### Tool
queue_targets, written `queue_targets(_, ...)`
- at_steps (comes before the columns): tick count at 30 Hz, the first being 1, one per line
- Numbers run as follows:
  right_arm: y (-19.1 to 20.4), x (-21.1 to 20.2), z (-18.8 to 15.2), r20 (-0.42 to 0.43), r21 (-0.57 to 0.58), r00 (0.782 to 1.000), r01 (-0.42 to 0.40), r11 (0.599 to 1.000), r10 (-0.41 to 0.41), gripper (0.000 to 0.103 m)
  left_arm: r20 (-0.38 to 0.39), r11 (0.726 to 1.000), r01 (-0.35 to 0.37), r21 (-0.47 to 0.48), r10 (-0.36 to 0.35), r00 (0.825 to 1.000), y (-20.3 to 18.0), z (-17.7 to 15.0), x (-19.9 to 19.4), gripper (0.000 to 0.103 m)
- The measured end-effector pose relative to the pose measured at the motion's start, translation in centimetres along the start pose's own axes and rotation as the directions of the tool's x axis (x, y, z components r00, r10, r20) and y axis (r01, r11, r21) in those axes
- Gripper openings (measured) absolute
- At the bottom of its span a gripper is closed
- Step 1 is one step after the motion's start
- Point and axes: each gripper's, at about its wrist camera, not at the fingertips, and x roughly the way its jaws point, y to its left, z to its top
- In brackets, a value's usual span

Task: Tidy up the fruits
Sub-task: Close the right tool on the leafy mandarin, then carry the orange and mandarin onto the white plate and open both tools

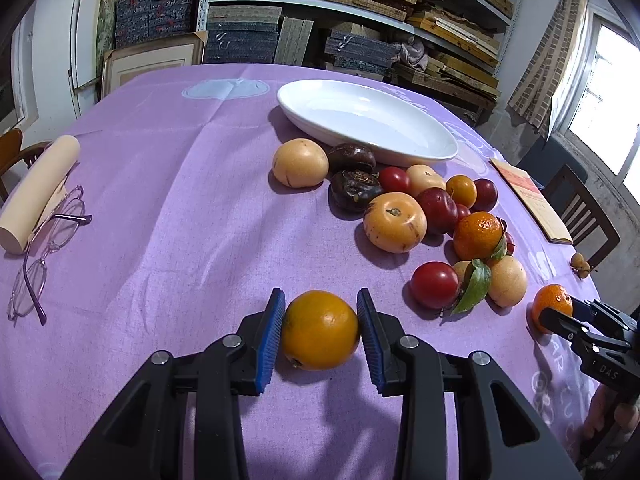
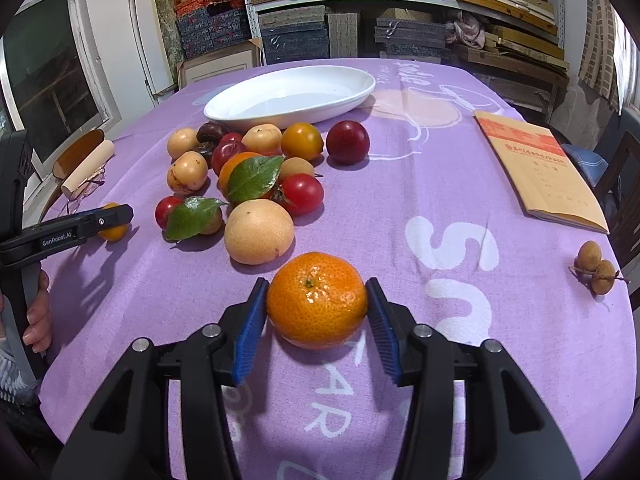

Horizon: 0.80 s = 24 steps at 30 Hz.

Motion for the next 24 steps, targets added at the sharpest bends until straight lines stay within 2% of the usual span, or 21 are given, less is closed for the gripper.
queue_targets(6,0.0,0.1,0.0,-0.003,-0.008,1.0,-0.001,1.0,0.001,0.048,-0.018,0.999,-0.007,0.036,0.008,1.0,-0.7,-0.8,-0.2,0.037)
queue_targets(13,-0.5,-0.3,0.0,0.012,0.015,1.0,-0.004,1.0,0.004,0.047,-0.036,1.0,0.027,0.015,-0.027,0.999,-0.4,-1.3,-0.5,0.037)
queue_targets(17,-0.6,-0.9,0.3,0.029,0.018,1.0,-0.012,1.0,0.012,0.047,-0.031,1.0,0.024,0.013,-0.024,0.999,-0.3,-1.4,-0.7,0.037)
queue_targets(20,-0.5,-1.3,0.9,0.044,0.009,0.999,-0.013,1.0,0.012,0.047,-0.016,0.999,0.014,0.037,-0.013,1.0,-0.6,-0.7,-1.2,0.037)
queue_targets(24,-0.6,-2.5,4.0,0.093,-0.01,0.996,-0.014,1.0,0.015,0.047,0.043,0.995,-0.019,0.096,0.015,0.999,-1.6,2.1,-1.9,0.037)
